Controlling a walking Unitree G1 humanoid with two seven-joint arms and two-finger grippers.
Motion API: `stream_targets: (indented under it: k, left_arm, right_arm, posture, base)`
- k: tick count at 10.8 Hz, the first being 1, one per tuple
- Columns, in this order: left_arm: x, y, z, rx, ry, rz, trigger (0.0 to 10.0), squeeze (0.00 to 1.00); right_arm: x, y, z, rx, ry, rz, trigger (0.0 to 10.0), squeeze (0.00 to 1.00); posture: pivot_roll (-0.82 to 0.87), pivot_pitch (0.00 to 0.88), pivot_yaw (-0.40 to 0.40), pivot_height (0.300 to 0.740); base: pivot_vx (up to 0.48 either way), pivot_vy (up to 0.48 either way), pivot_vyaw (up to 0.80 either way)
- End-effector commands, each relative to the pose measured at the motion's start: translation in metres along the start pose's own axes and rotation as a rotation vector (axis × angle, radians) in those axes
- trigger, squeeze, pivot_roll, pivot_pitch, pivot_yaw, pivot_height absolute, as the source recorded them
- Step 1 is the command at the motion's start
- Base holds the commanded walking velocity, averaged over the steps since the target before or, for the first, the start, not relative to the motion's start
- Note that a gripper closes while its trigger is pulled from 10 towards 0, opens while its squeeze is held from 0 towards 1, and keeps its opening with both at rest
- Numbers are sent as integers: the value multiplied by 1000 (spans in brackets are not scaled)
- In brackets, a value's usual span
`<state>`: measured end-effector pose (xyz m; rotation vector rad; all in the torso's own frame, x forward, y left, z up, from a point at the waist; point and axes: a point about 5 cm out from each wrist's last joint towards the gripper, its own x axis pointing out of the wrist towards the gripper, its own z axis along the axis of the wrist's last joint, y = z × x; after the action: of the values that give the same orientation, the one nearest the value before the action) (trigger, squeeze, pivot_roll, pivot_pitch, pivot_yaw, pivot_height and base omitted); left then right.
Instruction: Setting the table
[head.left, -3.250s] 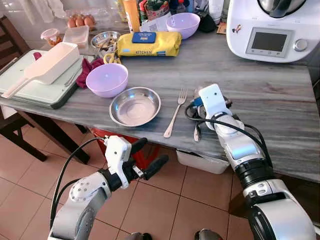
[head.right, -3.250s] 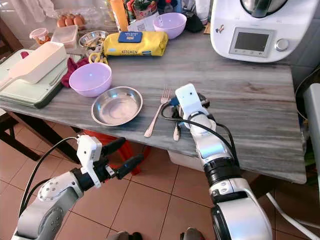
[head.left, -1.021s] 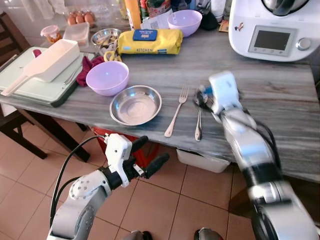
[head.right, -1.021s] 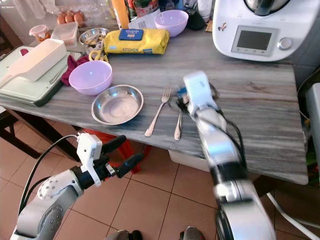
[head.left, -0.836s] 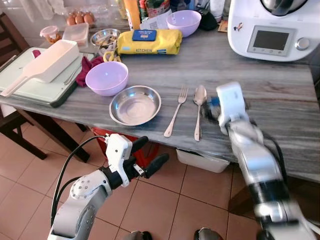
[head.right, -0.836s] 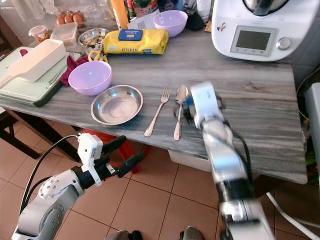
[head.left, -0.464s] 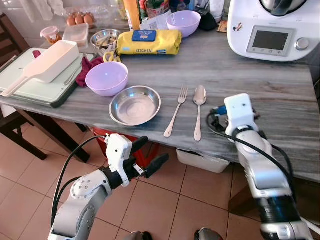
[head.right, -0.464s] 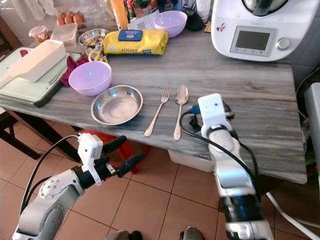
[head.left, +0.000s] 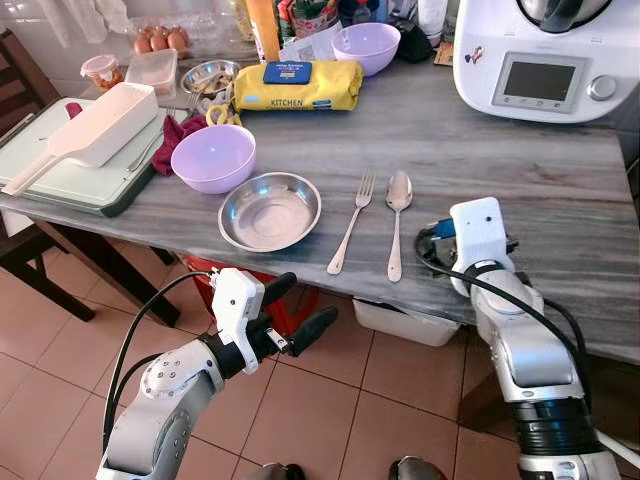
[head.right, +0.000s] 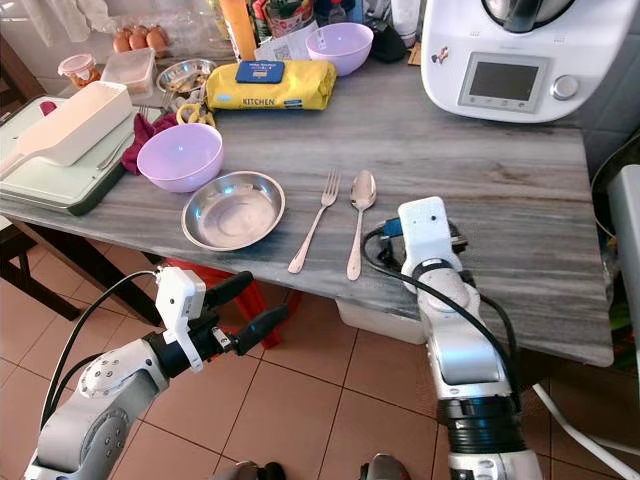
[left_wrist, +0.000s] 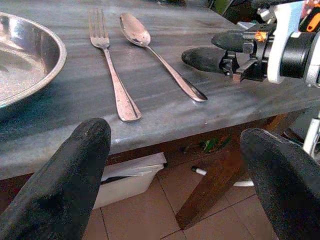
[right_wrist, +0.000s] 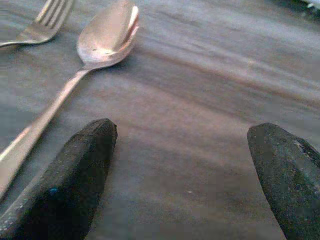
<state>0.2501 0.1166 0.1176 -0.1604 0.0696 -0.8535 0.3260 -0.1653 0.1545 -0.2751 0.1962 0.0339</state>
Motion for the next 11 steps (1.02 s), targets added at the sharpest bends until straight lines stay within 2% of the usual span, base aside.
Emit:
stream_targets:
  k: [1,3,11]
  left_arm:
    - [-3,0,-2,13,18,-5,10000,0]
    - [-3,1,-2,18,17,-6,10000,0]
    - [-2,0,-2,19,16,-10,10000,0]
  right_arm:
    - [-1,5,1,8,5,22,10000,0]
    - [-3,14,0,10,14,69,10000,0]
    - [-4,29,3,25,10,147,10000,0]
  posture:
    - [-76,166,139,740]
    - [-75,167,139,740]
    - [-78,164,138,740]
  base:
    - [0,0,0]
    - [0,0,0]
    - [0,0,0]
